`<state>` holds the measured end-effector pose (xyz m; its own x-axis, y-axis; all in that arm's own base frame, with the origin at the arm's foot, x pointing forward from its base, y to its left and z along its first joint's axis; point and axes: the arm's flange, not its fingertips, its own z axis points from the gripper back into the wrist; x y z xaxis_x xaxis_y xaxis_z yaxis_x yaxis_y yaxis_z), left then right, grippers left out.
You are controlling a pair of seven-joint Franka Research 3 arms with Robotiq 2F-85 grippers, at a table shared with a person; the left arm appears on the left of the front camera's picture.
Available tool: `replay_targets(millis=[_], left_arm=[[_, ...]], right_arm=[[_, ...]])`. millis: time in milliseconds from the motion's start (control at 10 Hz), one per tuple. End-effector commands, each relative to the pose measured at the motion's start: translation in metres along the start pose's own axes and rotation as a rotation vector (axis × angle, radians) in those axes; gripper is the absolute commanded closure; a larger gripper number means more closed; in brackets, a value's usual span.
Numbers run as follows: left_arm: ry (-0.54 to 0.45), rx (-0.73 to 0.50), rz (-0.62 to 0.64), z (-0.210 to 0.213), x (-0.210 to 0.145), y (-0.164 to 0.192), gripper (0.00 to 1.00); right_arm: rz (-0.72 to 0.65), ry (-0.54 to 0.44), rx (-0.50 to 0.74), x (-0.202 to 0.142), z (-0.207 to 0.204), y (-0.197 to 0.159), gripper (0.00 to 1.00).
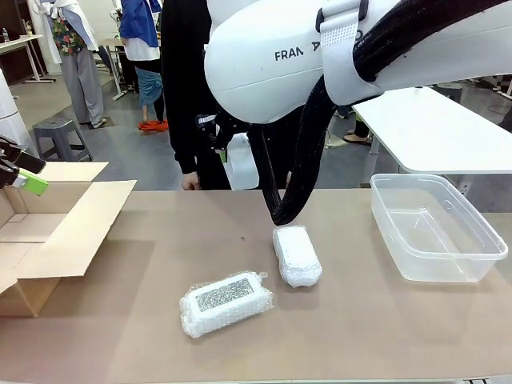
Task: Separate and place wrapped and unwrapped clocks.
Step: If the picked Digital clock is wrapped, place it in the Package Box ; if not, place it in the Organizing box.
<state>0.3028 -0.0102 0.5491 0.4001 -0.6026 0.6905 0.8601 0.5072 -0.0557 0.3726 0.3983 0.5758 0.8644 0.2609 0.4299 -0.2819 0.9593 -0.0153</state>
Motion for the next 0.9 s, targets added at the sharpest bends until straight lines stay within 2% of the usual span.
replay_targets(millis=[0,500,600,700,800], left_arm=[[-0.012,-0.012,-0.01,0.0,-0.001,0.002,0.0],[-0.012,-0.012,-0.01,0.0,-0.001,0.002,0.0],[-0.012,-0.012,-0.01,0.0,-0.001,0.002,0.0],[-0.012,-0.012,-0.01,0.0,-0.001,0.002,0.0],[-0.012,-0.012,-0.01,0.0,-0.001,0.002,0.0]], right_arm=[[-0.009,0.001,-0.008,0.0,0.004,-0.002,0.77],[-0.009,0.001,-0.008,0.0,0.004,-0.002,0.77],[-0.002,0.0,-0.002,0.0,0.0,-0.001,0.5],[-0.027,-0.035,-0.067,0.001,0.005,-0.008,0.5],[-0.077,-0.004,-0.069,0.008,0.026,-0.042,0.5]])
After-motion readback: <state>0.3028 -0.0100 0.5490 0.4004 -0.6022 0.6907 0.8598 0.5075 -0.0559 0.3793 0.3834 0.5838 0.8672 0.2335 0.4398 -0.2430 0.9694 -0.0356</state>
